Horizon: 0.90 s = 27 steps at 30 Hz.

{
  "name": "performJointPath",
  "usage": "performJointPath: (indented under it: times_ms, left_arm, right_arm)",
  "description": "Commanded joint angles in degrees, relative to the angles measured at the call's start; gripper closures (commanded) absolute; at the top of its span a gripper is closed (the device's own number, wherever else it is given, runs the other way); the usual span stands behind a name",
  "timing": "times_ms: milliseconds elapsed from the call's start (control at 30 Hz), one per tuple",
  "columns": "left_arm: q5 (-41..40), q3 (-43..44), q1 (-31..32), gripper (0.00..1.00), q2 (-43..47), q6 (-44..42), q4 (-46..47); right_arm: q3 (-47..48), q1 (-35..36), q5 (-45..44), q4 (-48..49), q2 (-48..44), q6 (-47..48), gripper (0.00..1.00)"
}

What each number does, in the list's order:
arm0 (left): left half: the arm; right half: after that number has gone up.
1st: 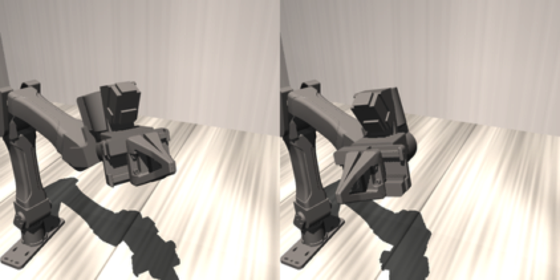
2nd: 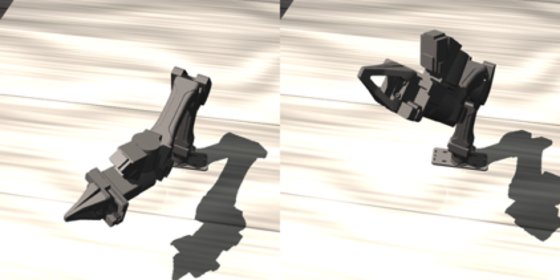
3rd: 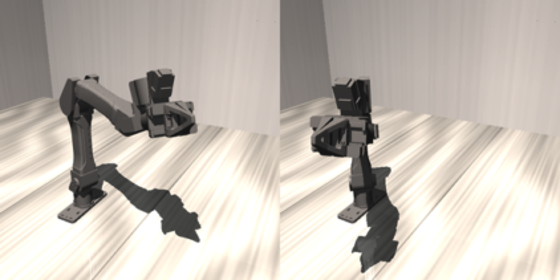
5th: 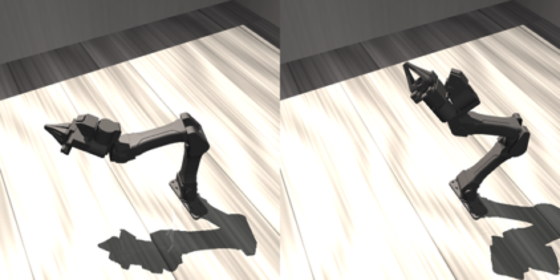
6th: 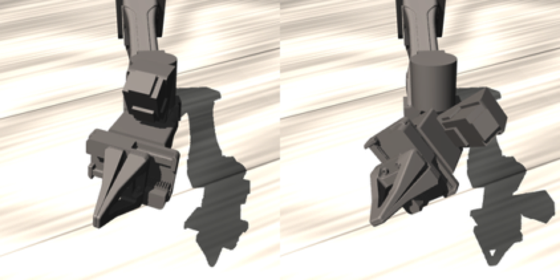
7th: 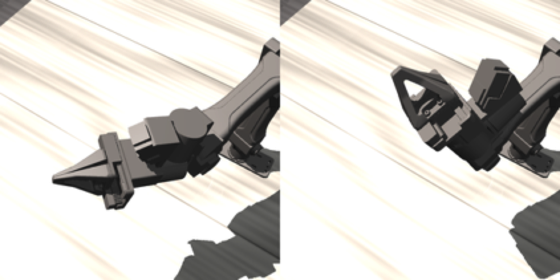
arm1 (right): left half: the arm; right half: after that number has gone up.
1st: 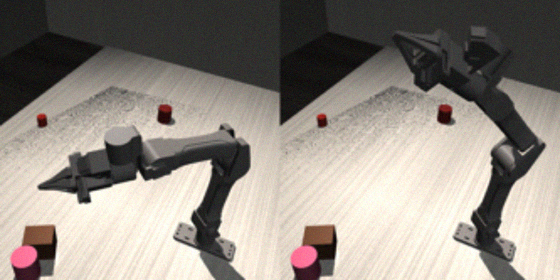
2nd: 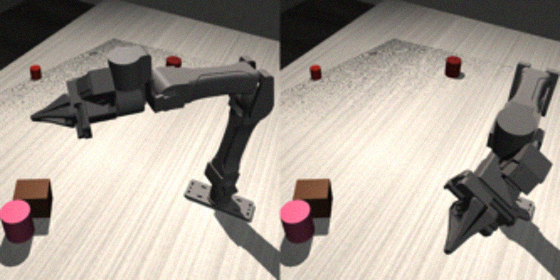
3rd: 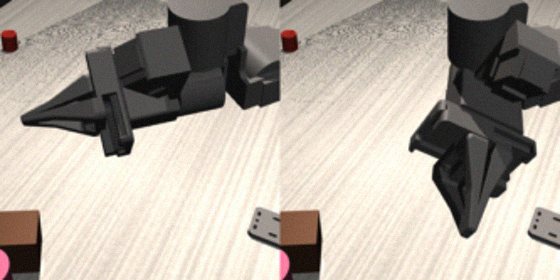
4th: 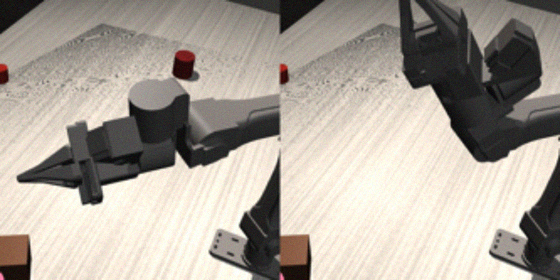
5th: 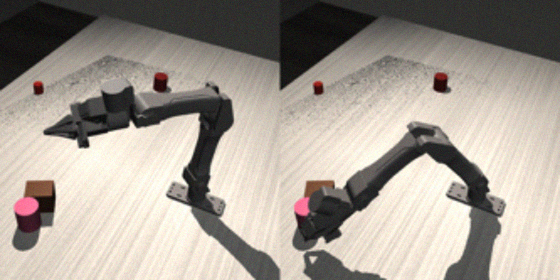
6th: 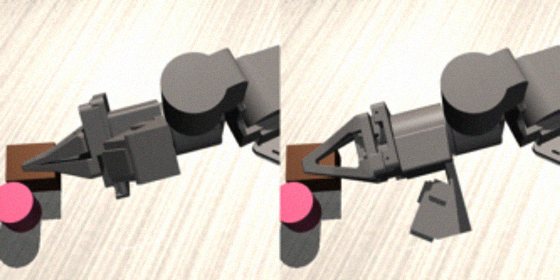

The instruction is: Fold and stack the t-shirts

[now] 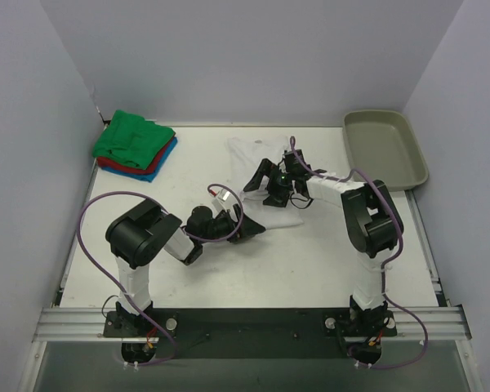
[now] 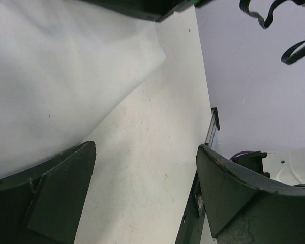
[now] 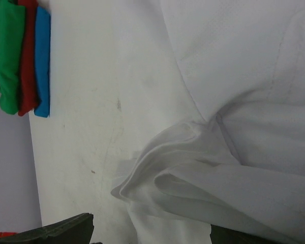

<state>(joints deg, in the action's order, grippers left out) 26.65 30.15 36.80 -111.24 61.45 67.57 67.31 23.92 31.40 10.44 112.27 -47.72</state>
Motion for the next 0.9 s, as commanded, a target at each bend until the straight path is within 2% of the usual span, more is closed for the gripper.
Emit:
performJointPath:
  times_ms: [0, 300, 600, 700, 733, 833, 867]
  left_arm:
    - [0.59, -1.50, -0.32, 0.10, -0.56, -0.63, -1.30]
    - [0.94, -1.50, -0.32, 0.10, -1.79, -0.28, -0.69]
    - [1.21, -1.76, -0.32, 0.10, -1.87, 0.07, 0.11]
    - [1.65, -1.59, -0.41, 0.10, -0.91, 0.16, -0.33]
    - [1.65, -1.33, -0.41, 0.10, 0.05, 0.07, -0.77]
    - [2.61, 1.65, -0.32, 0.10, 3.99, -0.89, -6.55]
    - [2.53, 3.14, -0.32, 0.10, 5.49, -2.55, -11.88]
  right_arm:
    - [6.07, -1.59, -2.57, -0.50, 3.04, 2.37, 0.00]
    - [23.37, -2.13, -5.03, -5.60, 9.72, 5.10, 0.00]
    - [33.41, -2.56, -7.23, -7.98, 12.97, 7.21, 0.00]
    - [31.67, -2.13, -8.18, -7.36, 9.66, 9.48, 0.00]
    - [26.78, -1.86, -9.67, -6.23, 7.81, 10.01, 0.00]
    - [18.33, -1.69, -12.49, -3.32, -0.01, 13.09, 0.00]
    - [16.21, -1.60, -13.28, -3.67, -1.86, 14.05, 0.00]
